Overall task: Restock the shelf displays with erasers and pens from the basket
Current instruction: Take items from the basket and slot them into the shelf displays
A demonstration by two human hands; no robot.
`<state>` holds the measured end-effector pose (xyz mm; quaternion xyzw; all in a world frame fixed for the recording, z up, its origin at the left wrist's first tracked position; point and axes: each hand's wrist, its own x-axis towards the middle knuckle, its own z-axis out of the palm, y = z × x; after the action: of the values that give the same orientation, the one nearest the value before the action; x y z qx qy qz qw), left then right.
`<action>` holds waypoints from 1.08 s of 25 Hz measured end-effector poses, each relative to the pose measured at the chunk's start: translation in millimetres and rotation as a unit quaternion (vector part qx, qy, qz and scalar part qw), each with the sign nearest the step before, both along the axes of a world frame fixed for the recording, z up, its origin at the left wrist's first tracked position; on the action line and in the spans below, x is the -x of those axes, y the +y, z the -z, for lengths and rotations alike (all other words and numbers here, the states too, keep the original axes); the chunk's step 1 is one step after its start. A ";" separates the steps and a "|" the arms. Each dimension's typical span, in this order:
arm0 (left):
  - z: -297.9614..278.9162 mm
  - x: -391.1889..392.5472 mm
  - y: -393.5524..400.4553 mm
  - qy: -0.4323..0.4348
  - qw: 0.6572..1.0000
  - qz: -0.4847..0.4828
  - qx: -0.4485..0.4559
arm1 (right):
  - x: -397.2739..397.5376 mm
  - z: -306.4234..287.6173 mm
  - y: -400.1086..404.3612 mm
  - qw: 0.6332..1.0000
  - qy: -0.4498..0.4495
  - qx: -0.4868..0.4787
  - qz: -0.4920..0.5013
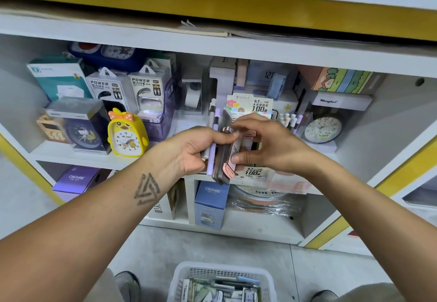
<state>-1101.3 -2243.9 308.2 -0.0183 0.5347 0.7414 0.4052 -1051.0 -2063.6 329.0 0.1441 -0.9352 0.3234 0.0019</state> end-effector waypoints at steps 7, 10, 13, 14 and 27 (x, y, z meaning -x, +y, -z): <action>-6.6 4.3 -5.1 -0.006 1.000 -0.028 -0.001 | 4.7 -11.4 25.4 0.995 0.085 -0.010 0.045; -7.6 8.6 -8.8 -0.004 0.998 -0.063 0.002 | 3.5 -16.1 34.4 0.995 0.054 -0.014 0.079; -6.7 10.5 -11.7 -0.008 0.997 -0.078 0.008 | 0.4 -13.2 33.2 0.993 0.008 0.066 0.094; -6.4 10.5 -11.8 -0.010 0.997 -0.077 0.009 | -0.9 -12.3 31.8 0.992 -0.006 0.086 0.090; -0.4 7.8 -9.3 -0.030 0.997 -0.071 0.001 | 5.2 11.0 16.6 0.988 0.116 0.042 0.087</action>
<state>-1109.0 -2253.2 308.6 -0.0786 0.5208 0.7666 0.3673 -1056.1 -2046.9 318.0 0.0983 -0.9231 0.3422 0.1449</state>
